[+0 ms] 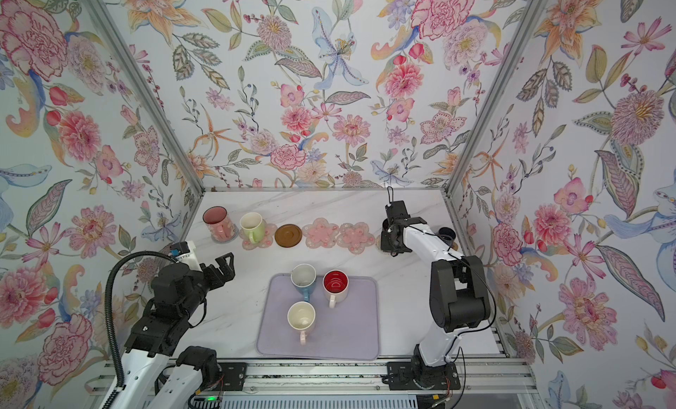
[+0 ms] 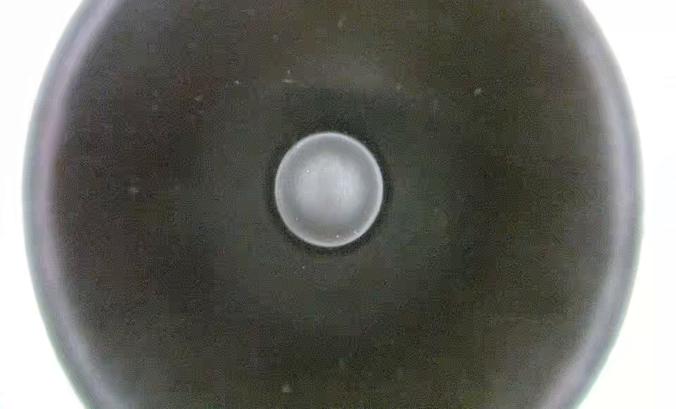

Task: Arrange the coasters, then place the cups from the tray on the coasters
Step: 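Lower the black mug onto the multicolour woven coaster beside the lavender mug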

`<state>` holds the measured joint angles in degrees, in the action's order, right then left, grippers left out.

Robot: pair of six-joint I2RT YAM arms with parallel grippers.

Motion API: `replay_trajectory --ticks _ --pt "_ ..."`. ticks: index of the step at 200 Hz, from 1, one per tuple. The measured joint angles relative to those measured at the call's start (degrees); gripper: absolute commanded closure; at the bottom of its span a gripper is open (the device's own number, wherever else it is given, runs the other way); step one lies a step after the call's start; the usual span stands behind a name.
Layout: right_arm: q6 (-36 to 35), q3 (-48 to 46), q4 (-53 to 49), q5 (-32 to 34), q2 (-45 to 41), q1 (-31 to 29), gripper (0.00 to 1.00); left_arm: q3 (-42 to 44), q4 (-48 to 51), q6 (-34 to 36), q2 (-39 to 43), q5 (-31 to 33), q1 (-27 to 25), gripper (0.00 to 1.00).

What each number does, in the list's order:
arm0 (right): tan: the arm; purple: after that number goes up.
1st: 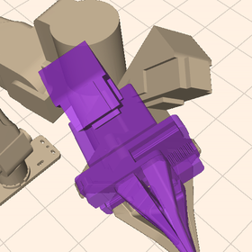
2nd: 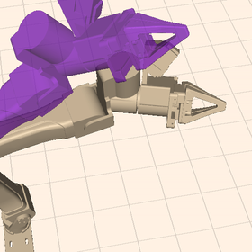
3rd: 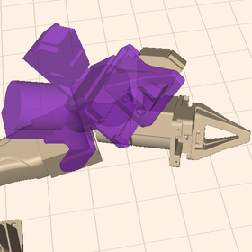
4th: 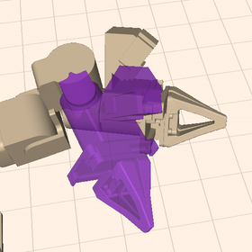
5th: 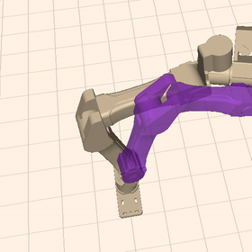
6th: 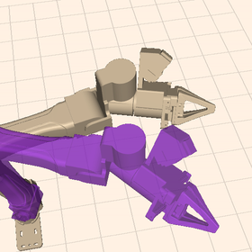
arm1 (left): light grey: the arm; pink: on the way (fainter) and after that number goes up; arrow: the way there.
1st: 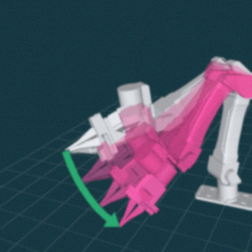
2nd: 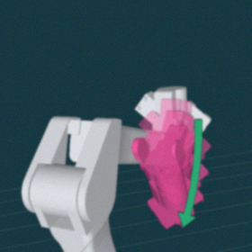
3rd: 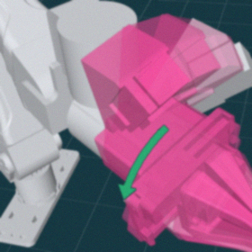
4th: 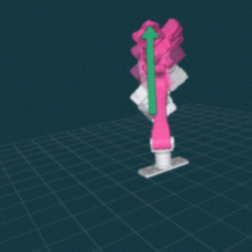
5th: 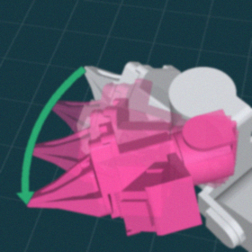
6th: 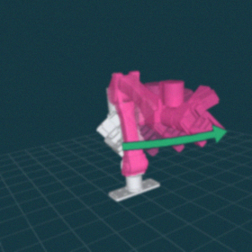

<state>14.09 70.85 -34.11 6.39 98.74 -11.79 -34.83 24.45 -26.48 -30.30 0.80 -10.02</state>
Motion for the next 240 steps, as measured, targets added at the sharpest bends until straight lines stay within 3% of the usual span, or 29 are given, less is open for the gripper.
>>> replay_trajectory --ticks 240 --pt "0.02 0.42 1.60 -0.20 3.17 0.00 1.00 0.04 -0.02 0.00 0.00 -0.20 0.00 0.01"
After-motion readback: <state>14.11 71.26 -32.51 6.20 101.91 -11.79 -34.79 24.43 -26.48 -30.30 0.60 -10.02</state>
